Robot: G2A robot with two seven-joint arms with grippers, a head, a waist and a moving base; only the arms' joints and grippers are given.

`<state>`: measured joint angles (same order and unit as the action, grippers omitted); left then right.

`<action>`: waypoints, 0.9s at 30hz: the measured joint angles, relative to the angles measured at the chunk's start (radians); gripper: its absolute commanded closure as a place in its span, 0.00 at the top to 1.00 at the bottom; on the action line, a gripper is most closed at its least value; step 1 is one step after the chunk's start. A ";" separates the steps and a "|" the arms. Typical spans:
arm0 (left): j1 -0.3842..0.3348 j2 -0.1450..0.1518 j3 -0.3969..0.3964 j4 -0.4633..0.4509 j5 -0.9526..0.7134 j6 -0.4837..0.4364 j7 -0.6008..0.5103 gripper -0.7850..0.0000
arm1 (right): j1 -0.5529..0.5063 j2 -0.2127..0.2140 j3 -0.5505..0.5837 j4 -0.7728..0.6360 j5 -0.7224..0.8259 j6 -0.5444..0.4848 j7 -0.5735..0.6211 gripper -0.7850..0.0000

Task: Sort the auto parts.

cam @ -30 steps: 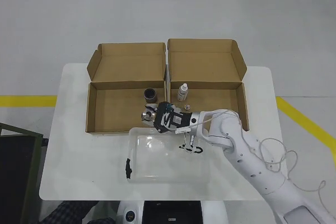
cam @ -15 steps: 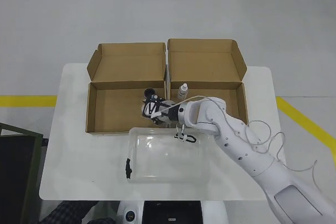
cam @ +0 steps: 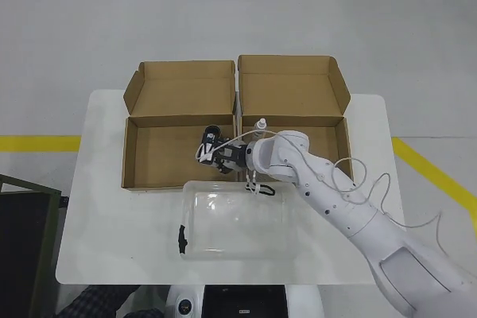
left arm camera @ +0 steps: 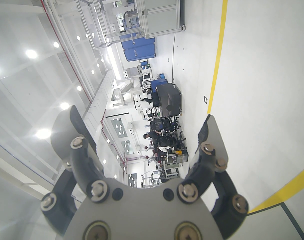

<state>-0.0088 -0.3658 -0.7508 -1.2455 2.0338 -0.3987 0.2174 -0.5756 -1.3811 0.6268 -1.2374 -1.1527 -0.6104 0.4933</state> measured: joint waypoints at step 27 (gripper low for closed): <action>0.000 0.000 0.000 0.000 0.000 0.000 0.000 1.00 | 0.018 -0.048 -0.031 0.090 -0.039 -0.020 0.036 0.40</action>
<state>-0.0088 -0.3658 -0.7508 -1.2455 2.0338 -0.3987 0.2174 -0.5571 -1.4294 0.5961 -1.1477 -1.1915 -0.6302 0.5295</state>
